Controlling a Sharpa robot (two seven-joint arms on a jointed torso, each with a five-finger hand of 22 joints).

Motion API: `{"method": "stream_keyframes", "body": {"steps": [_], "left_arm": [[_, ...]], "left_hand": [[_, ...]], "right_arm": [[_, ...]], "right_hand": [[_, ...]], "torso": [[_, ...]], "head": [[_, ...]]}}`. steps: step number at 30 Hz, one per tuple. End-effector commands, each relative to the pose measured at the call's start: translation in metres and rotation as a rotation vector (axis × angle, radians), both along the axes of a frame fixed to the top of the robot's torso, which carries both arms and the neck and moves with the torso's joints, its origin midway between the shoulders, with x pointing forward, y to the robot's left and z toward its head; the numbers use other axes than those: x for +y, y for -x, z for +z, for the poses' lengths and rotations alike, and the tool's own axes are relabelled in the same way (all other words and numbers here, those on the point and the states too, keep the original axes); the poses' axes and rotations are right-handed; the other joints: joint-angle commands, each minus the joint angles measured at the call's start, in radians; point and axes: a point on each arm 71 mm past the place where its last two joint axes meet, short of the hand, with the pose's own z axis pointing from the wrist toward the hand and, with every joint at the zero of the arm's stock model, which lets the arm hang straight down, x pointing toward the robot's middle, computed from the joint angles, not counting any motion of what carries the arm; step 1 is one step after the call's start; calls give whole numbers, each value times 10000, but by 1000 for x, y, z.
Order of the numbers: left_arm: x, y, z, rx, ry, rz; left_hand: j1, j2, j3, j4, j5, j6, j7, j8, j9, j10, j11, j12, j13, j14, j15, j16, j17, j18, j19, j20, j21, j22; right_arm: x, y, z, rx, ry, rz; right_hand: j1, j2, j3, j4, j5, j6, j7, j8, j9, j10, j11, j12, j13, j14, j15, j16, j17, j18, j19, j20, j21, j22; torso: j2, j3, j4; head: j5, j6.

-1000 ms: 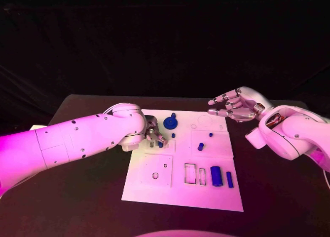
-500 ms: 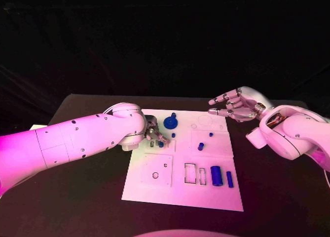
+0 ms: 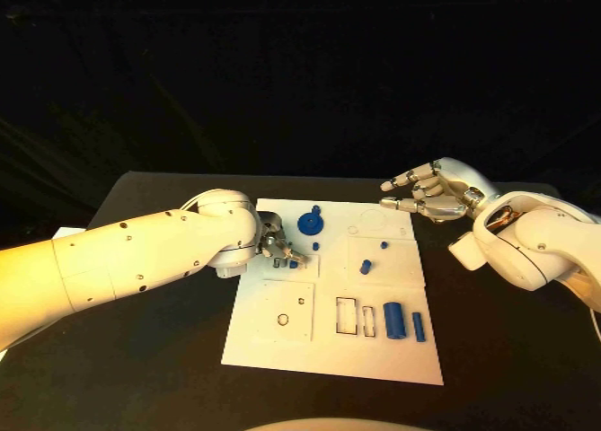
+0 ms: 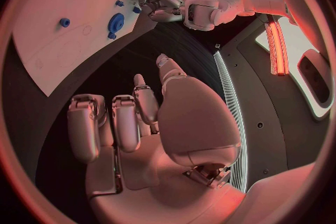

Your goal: Assemble the parts on the task board

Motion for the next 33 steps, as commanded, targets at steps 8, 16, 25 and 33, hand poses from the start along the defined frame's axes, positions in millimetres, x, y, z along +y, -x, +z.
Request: {"method": "stream_keyframes", "body": {"steps": [8,16,25,33], "left_arm": [[13,-10,40,-132,-213,334],[30,-34,64,-398,-601,709],[35,-62,65,-936,-1192,1165],[31,-70,53,-729,-1273,1181]], "left_hand": [[192,173,-755,65,-99,-495,171,-222,-45,-458,180,-488,-470,1052,69,30,2632,5,538,64,-383,1795],[575,423,-1235,67,-228,-794,340,-494,-249,-798,330,-790,-833,1052,199,30,2632,62,400,194,-562,1585],[1354,694,-1570,39,-172,-821,490,-1019,-833,-818,464,-755,-883,1052,324,30,2632,44,453,321,-519,1670],[1361,777,-1664,72,-177,-686,473,-1054,-928,-729,452,-649,-790,1052,319,30,2632,20,511,326,-451,1763]], "right_arm": [[-1,-2,-4,102,33,41],[-2,-4,-6,103,29,-41],[0,-4,-7,119,17,-7],[2,-4,-9,149,13,45]], "right_hand": [[-4,74,-66,14,70,47,-22,31,17,-64,-15,-49,247,636,-12,-54,796,127,-86,0,-54,994],[-3,71,-117,20,83,-48,-6,-19,4,-71,-6,-61,236,634,-9,-68,786,127,-86,0,-60,993],[2,75,-119,18,86,-59,-5,-23,2,-71,-4,-61,236,635,-9,-67,790,127,-86,0,-60,993],[12,87,-117,16,93,-64,-5,-25,2,-69,-4,-57,237,637,-8,-62,799,127,-86,0,-61,992]], "torso": [[1,15,8],[6,-6,10],[30,-22,-10],[52,-28,-17]], "head": [[27,41],[29,111],[94,138],[128,148]]}}
